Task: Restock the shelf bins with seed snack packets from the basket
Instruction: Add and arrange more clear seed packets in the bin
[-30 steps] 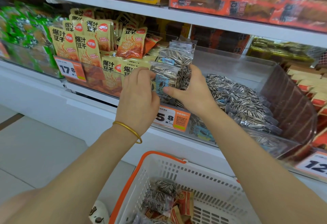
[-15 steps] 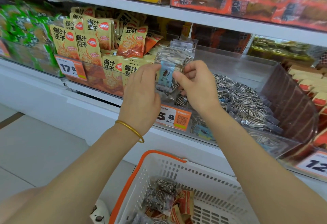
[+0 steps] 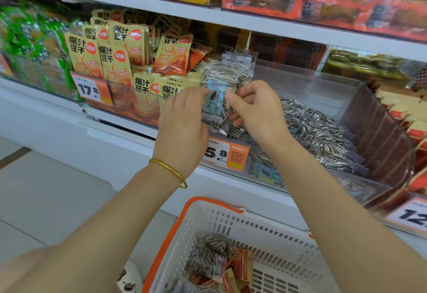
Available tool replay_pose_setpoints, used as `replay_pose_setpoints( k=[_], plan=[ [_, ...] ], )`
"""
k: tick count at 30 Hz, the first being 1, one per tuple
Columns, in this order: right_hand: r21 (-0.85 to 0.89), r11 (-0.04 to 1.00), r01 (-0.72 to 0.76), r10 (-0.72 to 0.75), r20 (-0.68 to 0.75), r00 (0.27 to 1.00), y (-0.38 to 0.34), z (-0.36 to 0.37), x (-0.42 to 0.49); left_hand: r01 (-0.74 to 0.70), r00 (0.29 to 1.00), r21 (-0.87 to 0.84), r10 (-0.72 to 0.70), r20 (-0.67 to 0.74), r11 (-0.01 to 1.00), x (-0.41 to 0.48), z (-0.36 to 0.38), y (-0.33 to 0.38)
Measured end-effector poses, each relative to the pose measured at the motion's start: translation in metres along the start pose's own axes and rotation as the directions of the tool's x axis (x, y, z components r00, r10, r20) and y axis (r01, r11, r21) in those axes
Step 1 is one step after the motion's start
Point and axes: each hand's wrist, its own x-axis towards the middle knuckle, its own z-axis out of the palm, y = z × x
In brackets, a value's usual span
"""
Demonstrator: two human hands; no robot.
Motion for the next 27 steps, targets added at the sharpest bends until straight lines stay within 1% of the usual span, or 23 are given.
replay_pose_setpoints(
  k=[2,6,12,21,25,27],
  plan=[
    [-0.070,0.998,0.005,-0.004,0.010,1.000,0.002,0.002,0.000,0.014,1.000,0.025,-0.014,0.013,1.000,-0.001,0.000,0.000],
    [-0.136,0.991,0.000,0.003,0.022,1.000,0.003,0.002,0.000,-0.005,0.999,0.058,0.002,0.049,0.998,-0.003,0.002,-0.001],
    [-0.124,0.992,-0.011,0.009,-0.018,1.000,0.004,-0.001,-0.003,-0.014,0.998,0.077,0.009,0.060,0.997,-0.003,-0.002,-0.004],
    [-0.126,0.992,-0.005,0.002,-0.024,1.000,0.000,-0.004,-0.008,-0.024,0.998,0.084,0.019,0.056,0.996,-0.005,-0.001,-0.006],
    [-0.132,0.990,0.038,-0.044,-0.040,0.998,-0.004,-0.012,-0.021,-0.060,0.997,0.077,0.057,0.044,0.995,-0.014,-0.014,0.003],
    [-0.108,0.992,0.071,-0.076,-0.035,0.997,-0.008,-0.019,-0.039,-0.083,0.995,0.083,0.078,0.062,0.993,-0.026,-0.024,0.012]
  ],
)
